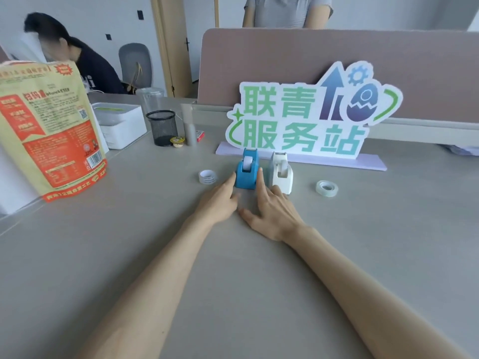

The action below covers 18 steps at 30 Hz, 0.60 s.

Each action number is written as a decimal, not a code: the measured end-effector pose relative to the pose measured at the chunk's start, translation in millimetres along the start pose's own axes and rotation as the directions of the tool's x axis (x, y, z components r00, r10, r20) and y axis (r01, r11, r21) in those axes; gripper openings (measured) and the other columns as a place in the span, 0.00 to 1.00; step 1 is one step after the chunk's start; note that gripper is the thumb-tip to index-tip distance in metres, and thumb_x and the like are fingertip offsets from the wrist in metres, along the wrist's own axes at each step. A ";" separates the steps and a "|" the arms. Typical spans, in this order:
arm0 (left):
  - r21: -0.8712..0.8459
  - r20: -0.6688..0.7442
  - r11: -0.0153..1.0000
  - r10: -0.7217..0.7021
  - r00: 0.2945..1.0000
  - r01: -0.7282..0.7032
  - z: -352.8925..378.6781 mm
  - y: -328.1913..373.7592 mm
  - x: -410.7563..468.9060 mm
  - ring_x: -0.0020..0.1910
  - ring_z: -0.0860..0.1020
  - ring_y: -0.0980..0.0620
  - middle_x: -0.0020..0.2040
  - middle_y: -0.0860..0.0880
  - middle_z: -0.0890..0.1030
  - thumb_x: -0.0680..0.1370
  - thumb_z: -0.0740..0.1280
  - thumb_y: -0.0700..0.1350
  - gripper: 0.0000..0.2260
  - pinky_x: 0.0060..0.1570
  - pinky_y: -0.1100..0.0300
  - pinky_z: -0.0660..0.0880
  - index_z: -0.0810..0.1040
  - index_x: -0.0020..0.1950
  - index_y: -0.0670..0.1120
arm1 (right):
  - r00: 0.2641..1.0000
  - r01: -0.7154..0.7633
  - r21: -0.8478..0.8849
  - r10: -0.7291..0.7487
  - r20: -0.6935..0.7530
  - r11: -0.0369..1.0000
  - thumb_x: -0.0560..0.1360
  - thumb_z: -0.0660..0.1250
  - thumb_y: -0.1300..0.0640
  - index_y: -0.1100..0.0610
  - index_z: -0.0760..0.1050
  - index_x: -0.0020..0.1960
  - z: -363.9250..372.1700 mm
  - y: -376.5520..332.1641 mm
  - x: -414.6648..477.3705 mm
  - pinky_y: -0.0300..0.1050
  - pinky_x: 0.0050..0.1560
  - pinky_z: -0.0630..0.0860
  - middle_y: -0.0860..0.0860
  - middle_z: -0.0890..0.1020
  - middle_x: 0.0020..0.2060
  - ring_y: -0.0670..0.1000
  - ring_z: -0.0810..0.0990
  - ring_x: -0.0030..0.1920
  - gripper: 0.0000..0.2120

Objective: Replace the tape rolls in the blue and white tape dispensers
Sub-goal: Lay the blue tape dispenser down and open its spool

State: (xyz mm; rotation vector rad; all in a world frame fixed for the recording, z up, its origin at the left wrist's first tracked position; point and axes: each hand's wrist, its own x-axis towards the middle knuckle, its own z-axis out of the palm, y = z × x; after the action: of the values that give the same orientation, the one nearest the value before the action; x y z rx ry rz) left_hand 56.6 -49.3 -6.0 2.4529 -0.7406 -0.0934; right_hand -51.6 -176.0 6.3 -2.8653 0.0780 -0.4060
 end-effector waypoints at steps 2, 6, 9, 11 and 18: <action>-0.031 0.015 0.999 -0.014 1.000 0.014 -0.7 -2.2 0.0 0.67 0.73 0.44 0.74 0.51 0.69 0.78 0.59 0.49 0.29 0.61 0.50 0.73 0.52 0.77 0.57 | 0.999 -0.020 0.037 0.018 0.041 0.999 0.75 0.59 0.38 0.59 0.32 0.77 -2.0 -0.8 -0.2 0.48 0.56 0.65 0.55 0.74 0.64 0.58 0.70 0.59 0.48; -0.049 0.044 0.999 0.007 0.999 -0.005 1.1 -4.0 5.6 0.72 0.68 0.46 0.76 0.54 0.65 0.78 0.59 0.50 0.30 0.67 0.49 0.69 0.51 0.78 0.56 | 0.983 -0.175 0.254 0.152 0.107 0.951 0.75 0.62 0.37 0.57 0.32 0.77 -11.7 -2.4 5.5 0.49 0.64 0.64 0.60 0.71 0.68 0.58 0.67 0.69 0.50; -0.038 0.040 0.999 0.006 0.999 -0.004 -1.5 -0.4 8.0 0.69 0.71 0.44 0.74 0.54 0.69 0.78 0.59 0.50 0.28 0.64 0.48 0.71 0.54 0.76 0.60 | 0.974 -0.223 0.312 0.197 0.114 0.923 0.74 0.63 0.37 0.56 0.33 0.78 -10.4 -4.9 10.8 0.51 0.68 0.64 0.60 0.70 0.69 0.59 0.66 0.71 0.50; -0.067 0.050 0.996 0.055 0.997 -0.051 -0.4 -6.8 13.7 0.64 0.75 0.46 0.68 0.56 0.75 0.74 0.57 0.50 0.27 0.61 0.45 0.73 0.58 0.71 0.69 | 0.968 -0.250 0.387 0.222 0.116 0.888 0.71 0.63 0.35 0.54 0.34 0.78 -8.2 -3.5 13.1 0.51 0.67 0.66 0.58 0.70 0.70 0.59 0.67 0.71 0.51; -0.164 0.081 0.984 0.084 0.993 -0.070 12.8 -32.9 8.0 0.67 0.74 0.45 0.67 0.58 0.76 0.68 0.51 0.48 0.29 0.65 0.42 0.71 0.62 0.65 0.75 | 0.972 -0.235 0.608 0.187 0.143 0.758 0.76 0.62 0.49 0.45 0.52 0.75 -22.7 -2.8 -16.3 0.47 0.59 0.63 0.48 0.72 0.71 0.56 0.68 0.71 0.31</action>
State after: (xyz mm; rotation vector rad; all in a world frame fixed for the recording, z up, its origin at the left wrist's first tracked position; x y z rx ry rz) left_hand 76.5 -37.4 -33.7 2.2762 -0.8323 -0.2231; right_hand -73.6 -177.2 23.8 -2.1759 0.2106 -0.2205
